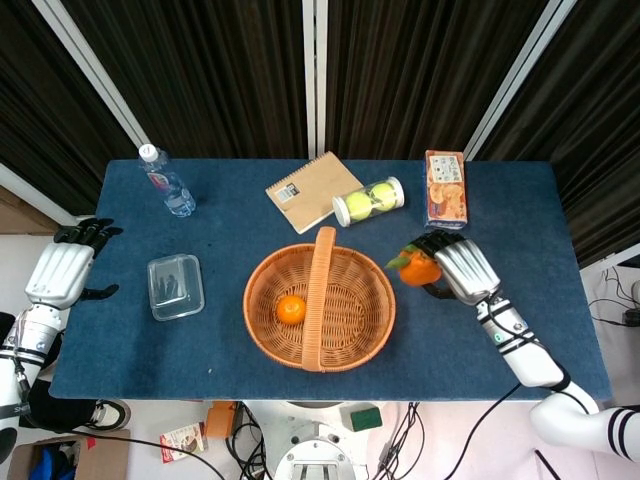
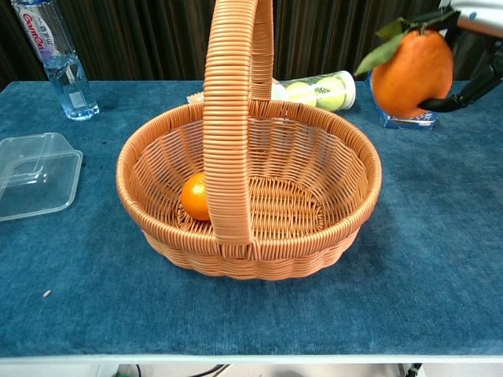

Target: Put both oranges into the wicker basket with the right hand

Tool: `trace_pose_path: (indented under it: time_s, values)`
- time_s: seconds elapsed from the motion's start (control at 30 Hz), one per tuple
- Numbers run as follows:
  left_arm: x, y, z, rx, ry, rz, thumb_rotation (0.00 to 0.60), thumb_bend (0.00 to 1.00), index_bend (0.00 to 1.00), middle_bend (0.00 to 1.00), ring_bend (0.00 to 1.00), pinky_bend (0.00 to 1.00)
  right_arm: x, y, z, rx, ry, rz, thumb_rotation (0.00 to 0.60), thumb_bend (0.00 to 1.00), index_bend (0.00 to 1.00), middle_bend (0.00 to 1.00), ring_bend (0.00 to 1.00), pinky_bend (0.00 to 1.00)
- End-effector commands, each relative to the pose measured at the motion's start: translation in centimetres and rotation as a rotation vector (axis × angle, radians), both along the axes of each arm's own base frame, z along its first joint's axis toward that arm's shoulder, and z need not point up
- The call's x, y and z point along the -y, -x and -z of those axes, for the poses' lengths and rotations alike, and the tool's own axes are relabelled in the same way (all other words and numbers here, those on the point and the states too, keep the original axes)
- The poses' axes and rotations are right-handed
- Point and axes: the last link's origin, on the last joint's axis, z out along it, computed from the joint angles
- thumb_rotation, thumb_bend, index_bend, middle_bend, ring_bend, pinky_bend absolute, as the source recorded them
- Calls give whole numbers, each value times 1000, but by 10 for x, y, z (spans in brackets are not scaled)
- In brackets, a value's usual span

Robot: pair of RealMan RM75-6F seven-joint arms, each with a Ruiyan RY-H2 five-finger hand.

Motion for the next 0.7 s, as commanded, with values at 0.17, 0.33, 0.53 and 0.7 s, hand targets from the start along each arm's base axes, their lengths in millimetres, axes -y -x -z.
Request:
trace_pose_path:
  time_s: [0.17, 0.33, 0.53, 0.7]
  values:
    - [1, 4, -2, 11, -6, -4, 600, 116, 202, 111, 76, 282, -31, -47, 7, -69, -73, -156, 600, 246, 367, 297, 231, 409]
    - [5, 9, -6, 11, -10, -12, 600, 116, 202, 111, 73, 281, -31, -65, 45, -114, -153, -188, 600, 243, 355, 294, 230, 409]
    - [7, 16, -13, 20, -27, -25, 600, 116, 202, 111, 70, 281, -24, -83, 86, -165, -208, -209, 600, 240, 341, 288, 230, 409]
    - [9, 19, -16, 25, -36, -30, 600, 116, 202, 111, 70, 281, -20, -88, 103, -222, -227, -201, 600, 235, 318, 274, 221, 409]
